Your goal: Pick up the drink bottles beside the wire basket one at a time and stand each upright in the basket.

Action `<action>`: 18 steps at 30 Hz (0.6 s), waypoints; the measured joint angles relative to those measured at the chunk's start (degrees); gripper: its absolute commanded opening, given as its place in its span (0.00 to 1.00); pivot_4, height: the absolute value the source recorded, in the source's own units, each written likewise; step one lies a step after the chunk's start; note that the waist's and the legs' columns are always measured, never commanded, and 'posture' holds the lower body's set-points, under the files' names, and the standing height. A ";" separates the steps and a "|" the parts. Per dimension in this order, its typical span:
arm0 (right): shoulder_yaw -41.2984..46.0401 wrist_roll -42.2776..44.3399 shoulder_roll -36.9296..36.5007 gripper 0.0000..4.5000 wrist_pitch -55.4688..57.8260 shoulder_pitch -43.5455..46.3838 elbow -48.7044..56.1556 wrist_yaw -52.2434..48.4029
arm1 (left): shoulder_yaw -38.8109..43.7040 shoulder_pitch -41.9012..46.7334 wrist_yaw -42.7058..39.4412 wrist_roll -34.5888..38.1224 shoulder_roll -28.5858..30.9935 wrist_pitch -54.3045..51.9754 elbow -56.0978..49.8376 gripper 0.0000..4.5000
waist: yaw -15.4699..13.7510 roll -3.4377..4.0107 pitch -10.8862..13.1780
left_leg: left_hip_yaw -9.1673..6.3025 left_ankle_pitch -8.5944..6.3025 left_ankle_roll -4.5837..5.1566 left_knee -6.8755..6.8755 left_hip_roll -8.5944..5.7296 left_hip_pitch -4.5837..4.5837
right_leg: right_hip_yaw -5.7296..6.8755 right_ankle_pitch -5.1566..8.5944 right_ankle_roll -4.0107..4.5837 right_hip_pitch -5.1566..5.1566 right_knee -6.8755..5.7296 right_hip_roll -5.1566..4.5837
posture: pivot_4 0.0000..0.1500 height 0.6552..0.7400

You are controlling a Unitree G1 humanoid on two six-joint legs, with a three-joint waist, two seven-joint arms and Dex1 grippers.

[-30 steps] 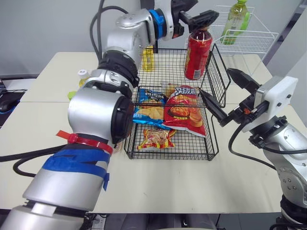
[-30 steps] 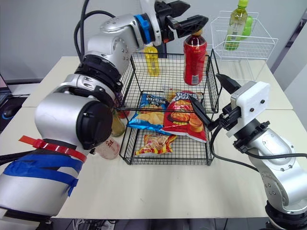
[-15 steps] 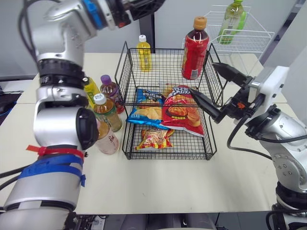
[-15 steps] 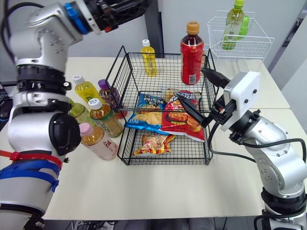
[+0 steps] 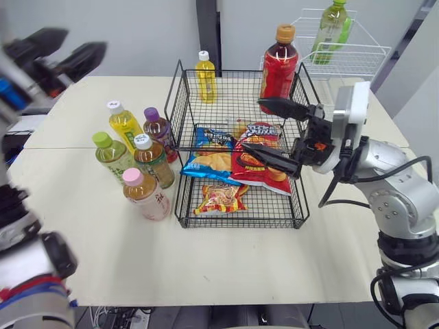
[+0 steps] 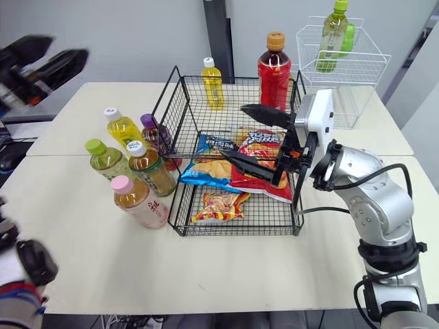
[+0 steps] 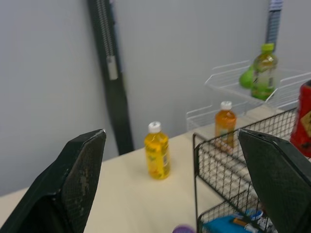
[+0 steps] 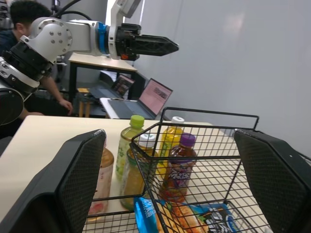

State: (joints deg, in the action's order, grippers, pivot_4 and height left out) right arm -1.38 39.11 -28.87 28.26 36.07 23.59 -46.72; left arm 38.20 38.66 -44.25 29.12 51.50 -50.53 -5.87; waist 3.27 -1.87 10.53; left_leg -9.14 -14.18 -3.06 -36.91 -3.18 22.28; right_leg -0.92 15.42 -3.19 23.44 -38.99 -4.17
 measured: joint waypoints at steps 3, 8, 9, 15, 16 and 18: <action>-1.22 -0.11 0.54 1.00 -0.93 1.04 -1.74 -2.97 | 8.38 -12.39 -0.57 2.84 0.67 -4.34 -6.80 1.00 | -0.02 0.01 0.01 | 0.03 0.00 0.00 0.01 0.16 -0.05 | -0.04 -0.01 0.01 -0.02 0.00 -0.01 | 1.00 1.00; -2.32 -0.34 1.48 1.00 -2.14 2.08 -4.18 -6.23 | 23.61 -32.77 -2.72 6.97 -5.53 -7.46 -14.66 1.00 | -0.22 0.05 0.03 | 0.23 -0.03 -0.03 0.09 0.39 -0.33 | -0.07 -0.02 0.06 -0.21 0.08 0.01 | 1.00 1.00; -2.56 -0.59 1.74 1.00 -2.31 2.55 -4.65 -6.85 | 25.52 -36.16 -2.66 7.29 -7.07 -7.29 -15.78 1.00 | -0.38 0.04 0.02 | 0.24 -0.04 -0.03 0.09 0.49 -0.33 | -0.05 -0.06 0.12 -0.21 0.12 0.08 | 1.00 1.00; -3.53 -1.32 2.55 1.00 -2.76 3.41 -5.54 -9.44 | 29.56 -51.83 -3.17 10.58 -15.50 -3.53 -22.47 1.00 | -1.64 0.01 0.00 | 0.43 -0.05 -0.06 0.06 0.66 -0.39 | -0.05 -0.13 0.27 -0.26 0.23 0.16 | 1.00 1.00; -3.53 -1.43 2.57 1.00 -2.82 3.41 -5.64 -9.52 | 29.74 -53.14 -2.97 10.75 -16.03 -2.84 -22.90 1.00 | -1.69 0.01 0.00 | 0.44 -0.04 -0.07 0.06 0.66 -0.40 | -0.05 -0.14 0.28 -0.27 0.23 0.16 | 1.00 1.00; -3.53 -1.74 2.80 1.00 -2.91 3.42 -5.93 -9.58 | 30.00 -55.90 -2.40 11.54 -17.66 -1.16 -24.28 1.00 | -1.73 0.02 0.01 | 0.51 -0.05 -0.07 0.06 0.67 -0.44 | -0.09 -0.19 0.36 -0.27 0.24 0.16 | 1.00 1.00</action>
State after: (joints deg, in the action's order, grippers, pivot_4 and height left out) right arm -4.92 37.37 -26.07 25.36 39.49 17.66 -56.30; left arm 68.19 -17.24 -46.65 40.66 33.84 -51.69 -30.15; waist 1.55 -1.85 10.54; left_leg -8.63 -14.23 -3.13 -36.85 -2.51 21.84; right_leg -1.01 15.23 -2.83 23.17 -38.76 -4.01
